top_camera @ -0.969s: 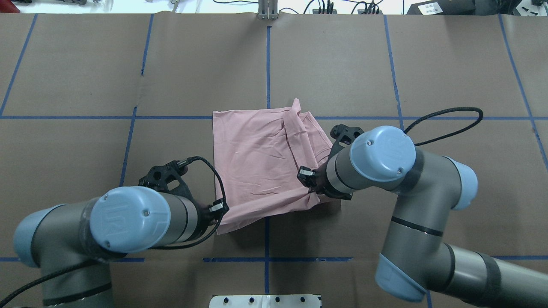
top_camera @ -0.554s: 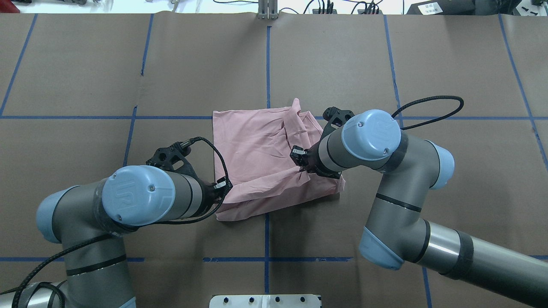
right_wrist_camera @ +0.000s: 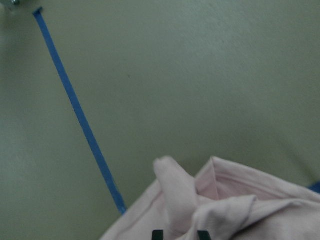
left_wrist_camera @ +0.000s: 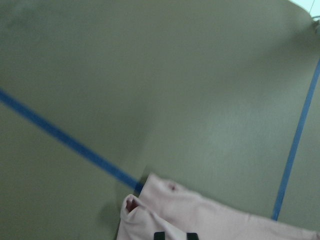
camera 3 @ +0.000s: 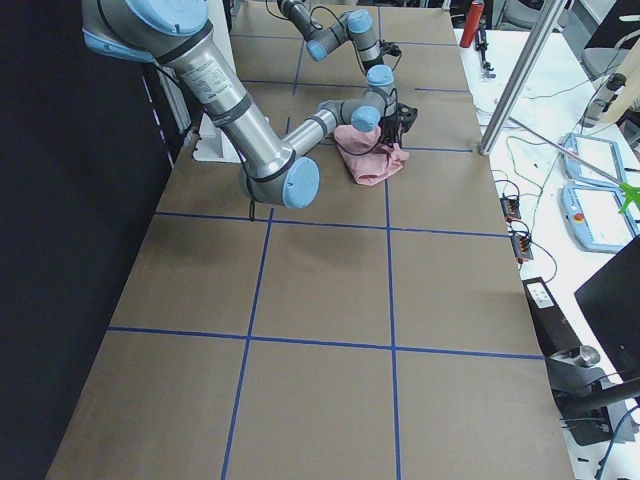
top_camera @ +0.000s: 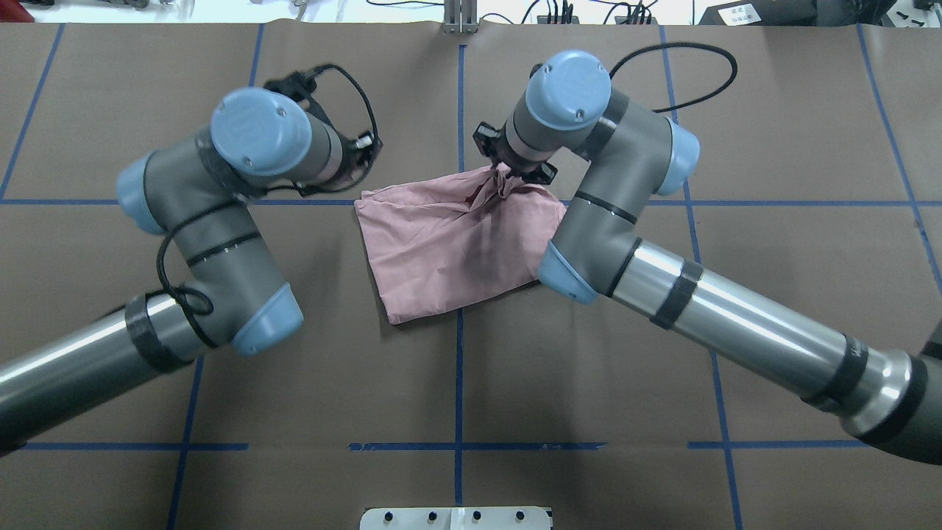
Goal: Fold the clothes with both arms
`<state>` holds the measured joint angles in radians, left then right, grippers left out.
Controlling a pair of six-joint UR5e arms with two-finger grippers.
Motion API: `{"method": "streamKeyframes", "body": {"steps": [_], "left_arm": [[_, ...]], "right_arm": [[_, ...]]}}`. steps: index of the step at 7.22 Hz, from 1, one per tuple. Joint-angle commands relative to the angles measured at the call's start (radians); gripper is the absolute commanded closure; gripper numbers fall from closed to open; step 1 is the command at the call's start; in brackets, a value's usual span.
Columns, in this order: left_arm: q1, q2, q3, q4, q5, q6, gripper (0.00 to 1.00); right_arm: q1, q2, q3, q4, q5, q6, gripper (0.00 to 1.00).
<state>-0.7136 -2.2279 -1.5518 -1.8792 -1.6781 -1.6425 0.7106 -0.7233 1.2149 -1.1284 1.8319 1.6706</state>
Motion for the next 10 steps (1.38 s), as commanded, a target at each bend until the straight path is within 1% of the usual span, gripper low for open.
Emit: {"method": "streamKeyframes", "body": {"steps": [1,2,3,4,5,6,7,8,9,10], "left_arm": [[-0.073,0.002,0.032,-0.023,-0.054,0.082,0.0],[-0.073,0.002,0.027,-0.023,-0.057,0.082,0.0],[-0.078,0.004,0.024,-0.024,-0.092,0.087,0.0],[-0.096,0.004,0.009,-0.018,-0.15,0.107,0.0],[-0.133,0.033,-0.048,-0.015,-0.207,0.145,0.0],[-0.174,0.089,-0.121,-0.009,-0.263,0.198,0.0],[-0.235,0.152,-0.184,-0.006,-0.323,0.31,0.0],[-0.31,0.212,-0.217,-0.005,-0.378,0.448,0.0],[-0.398,0.262,-0.221,-0.001,-0.435,0.607,0.0],[-0.481,0.322,-0.24,0.032,-0.478,0.77,0.0]], "right_arm": [[0.062,0.035,-0.147,0.088,0.0,-0.044,0.0],[0.076,0.038,-0.147,0.087,0.007,-0.043,0.0],[0.104,0.035,-0.146,0.085,0.044,-0.078,0.0],[0.159,0.032,-0.141,0.078,0.132,-0.159,0.0],[0.217,0.022,-0.138,0.043,0.206,-0.233,0.0],[0.268,-0.017,-0.088,-0.035,0.249,-0.356,0.0],[0.314,-0.078,-0.001,-0.141,0.256,-0.505,0.0],[0.367,-0.144,0.082,-0.24,0.288,-0.669,0.0],[0.441,-0.242,0.171,-0.308,0.347,-0.853,0.0],[0.517,-0.355,0.254,-0.345,0.406,-1.022,0.0]]}}
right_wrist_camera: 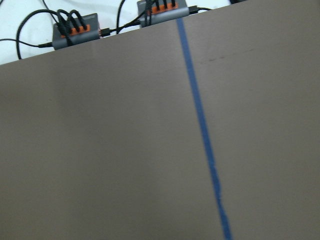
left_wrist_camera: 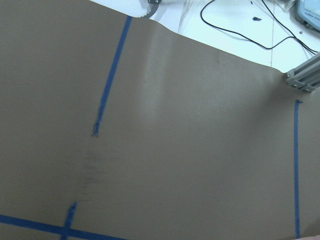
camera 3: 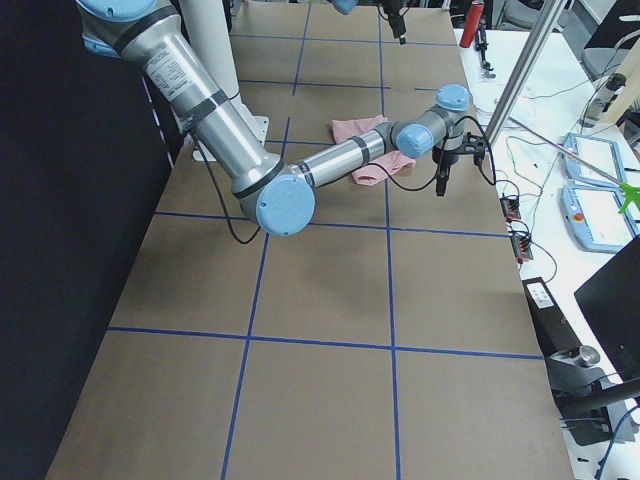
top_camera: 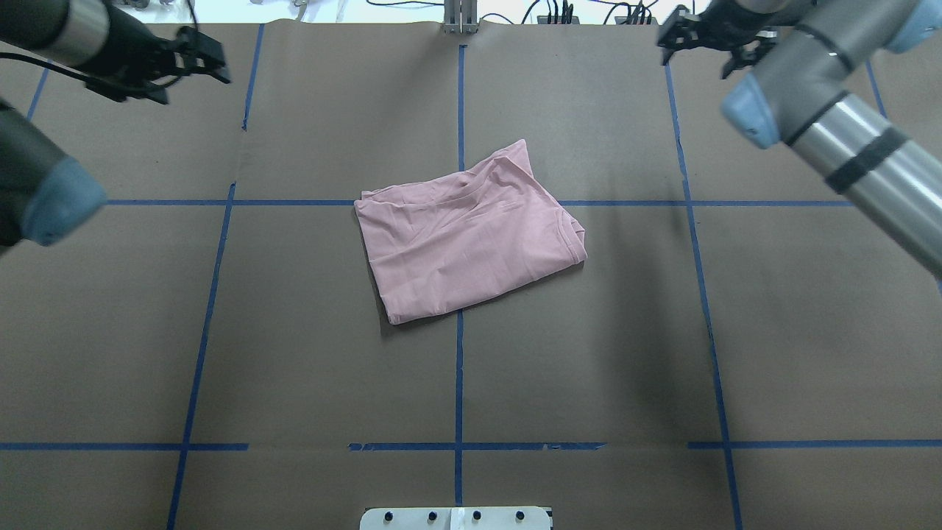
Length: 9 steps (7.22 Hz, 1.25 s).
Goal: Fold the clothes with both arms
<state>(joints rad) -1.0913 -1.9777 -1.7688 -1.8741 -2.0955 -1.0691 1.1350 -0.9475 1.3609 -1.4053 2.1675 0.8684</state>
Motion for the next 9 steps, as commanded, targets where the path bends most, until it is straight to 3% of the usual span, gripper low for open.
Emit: {"method": "streamKeyframes", "body": {"steps": [1,3,5,7,8,9], "left_arm": [[-0.177,0.121,-0.032,0.085,-0.104,0.374,0.0],[-0.296,0.189,-0.041,0.204,-0.12,0.743,0.0],[-0.415,0.246,-0.028,0.326,-0.12,1.15,0.0],[-0.437,0.29,-0.008,0.384,-0.12,1.253,0.0],[-0.431,0.319,0.011,0.354,-0.136,1.255,0.0],[-0.423,0.313,0.132,0.261,-0.139,1.253,0.0]], "right_arm": [[0.132,-0.303,0.189,-0.076,0.087,-0.394,0.0],[0.294,-0.524,0.263,-0.13,0.155,-0.738,0.0],[0.391,-0.638,0.27,-0.135,0.163,-0.96,0.0],[0.472,-0.686,0.271,-0.18,0.274,-0.99,0.0],[0.474,-0.686,0.277,-0.173,0.273,-0.99,0.0],[0.476,-0.668,0.277,-0.172,0.267,-0.982,0.0]]}}
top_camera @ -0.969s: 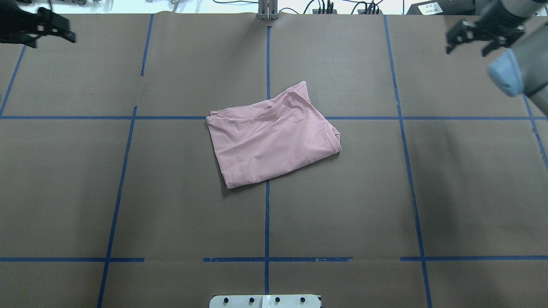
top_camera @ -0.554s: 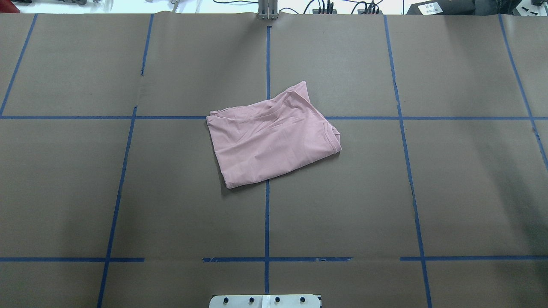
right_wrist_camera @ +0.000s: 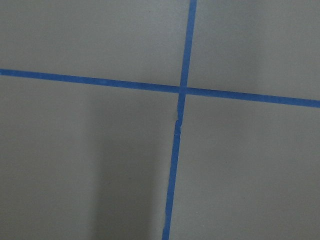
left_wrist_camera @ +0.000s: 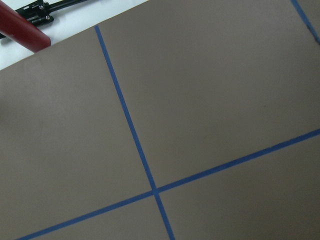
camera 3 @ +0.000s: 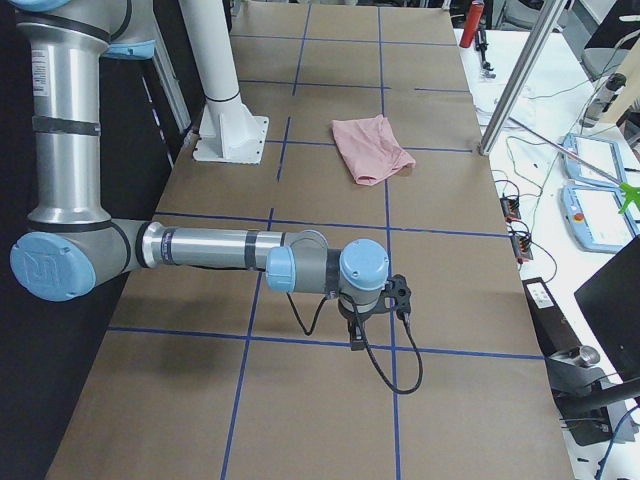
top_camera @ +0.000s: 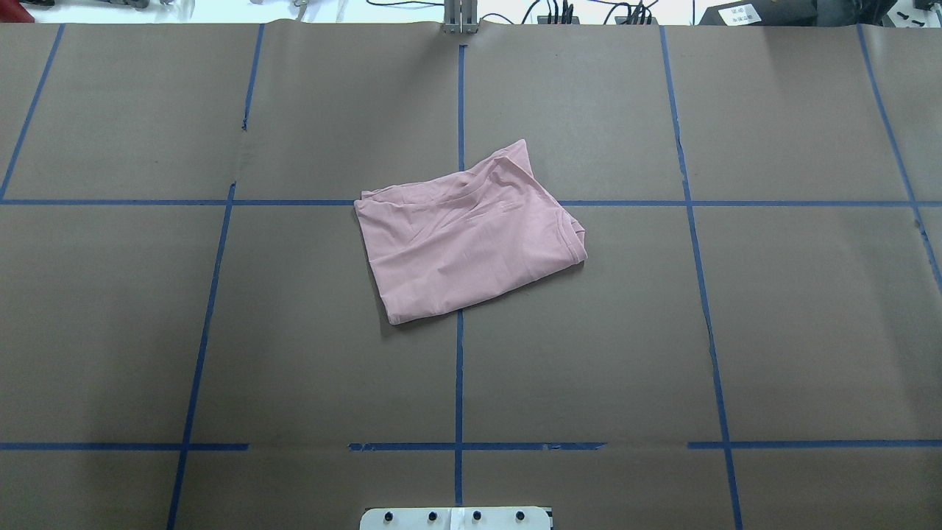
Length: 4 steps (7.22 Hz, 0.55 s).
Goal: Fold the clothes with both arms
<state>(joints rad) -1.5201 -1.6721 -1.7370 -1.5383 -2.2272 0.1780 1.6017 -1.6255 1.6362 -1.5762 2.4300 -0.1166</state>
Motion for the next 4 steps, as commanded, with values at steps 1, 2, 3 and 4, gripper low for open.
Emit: {"method": "streamKeyframes", "body": {"steps": [1,2,3,4], "left_arm": [[0.005,0.02,0.178,-0.183,-0.015,0.015,0.0],[0.005,0.02,0.194,-0.189,-0.017,0.014,0.0],[0.005,0.022,0.209,-0.184,-0.017,0.014,0.0],[0.005,0.02,0.195,-0.127,-0.017,0.014,0.0]], "right_arm": [[0.007,0.025,0.001,-0.001,-0.003,0.009,0.0],[0.007,0.029,0.005,-0.001,-0.003,0.011,0.0],[0.007,0.024,0.017,-0.001,-0.003,0.011,0.0],[0.007,0.026,0.016,-0.001,-0.003,0.012,0.0]]}}
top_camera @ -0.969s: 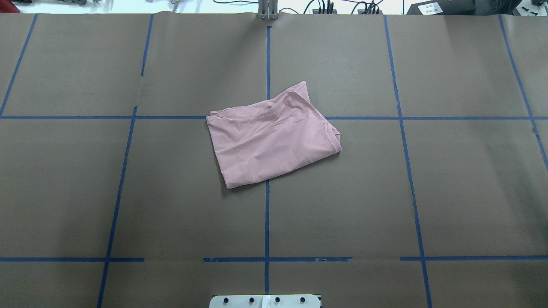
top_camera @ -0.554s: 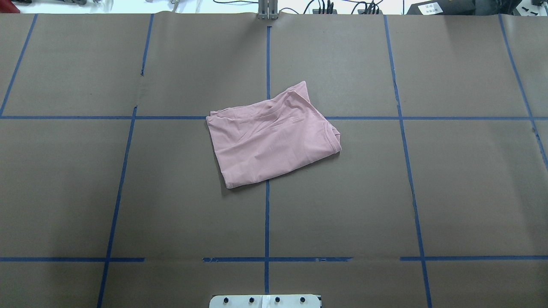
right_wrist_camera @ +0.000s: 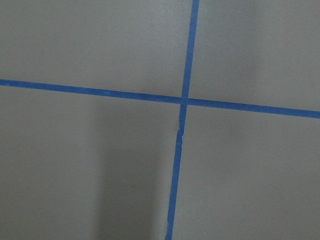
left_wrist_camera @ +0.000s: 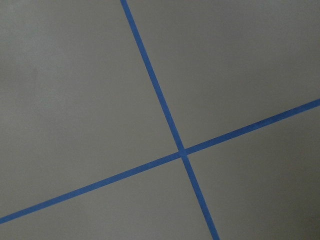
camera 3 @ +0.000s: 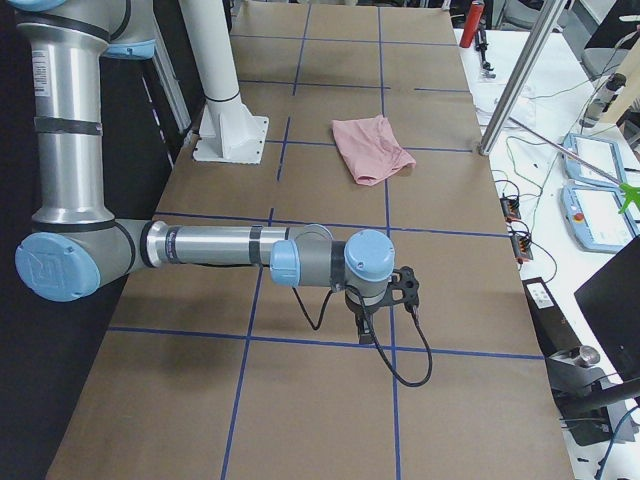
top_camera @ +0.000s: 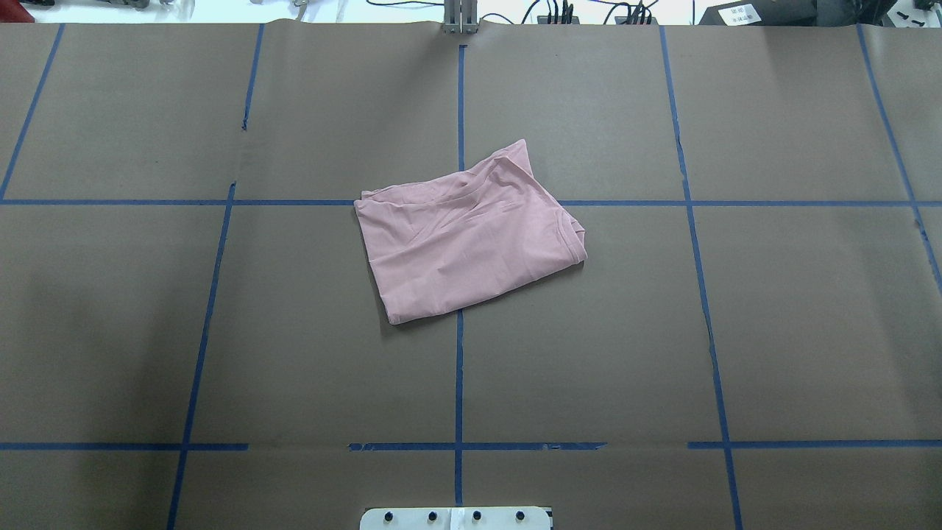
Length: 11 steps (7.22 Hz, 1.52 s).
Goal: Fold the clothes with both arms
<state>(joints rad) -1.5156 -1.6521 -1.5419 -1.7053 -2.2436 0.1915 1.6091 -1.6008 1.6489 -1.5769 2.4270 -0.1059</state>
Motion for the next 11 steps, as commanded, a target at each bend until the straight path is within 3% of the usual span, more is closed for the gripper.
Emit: {"method": "streamKeyframes", "body": {"steps": [1,7,11], "left_arm": [[0.0,-0.002,-0.009,0.077,-0.002,0.0,0.0],[0.0,0.015,-0.006,0.081,-0.002,0.0,0.0],[0.0,0.015,0.003,0.07,-0.001,-0.009,0.0]], "right_arm": [[0.0,0.001,0.002,-0.002,0.001,0.002,0.0],[0.0,-0.021,-0.001,-0.029,-0.002,0.07,0.0],[-0.009,-0.021,-0.006,-0.028,-0.072,0.132,0.0]]}}
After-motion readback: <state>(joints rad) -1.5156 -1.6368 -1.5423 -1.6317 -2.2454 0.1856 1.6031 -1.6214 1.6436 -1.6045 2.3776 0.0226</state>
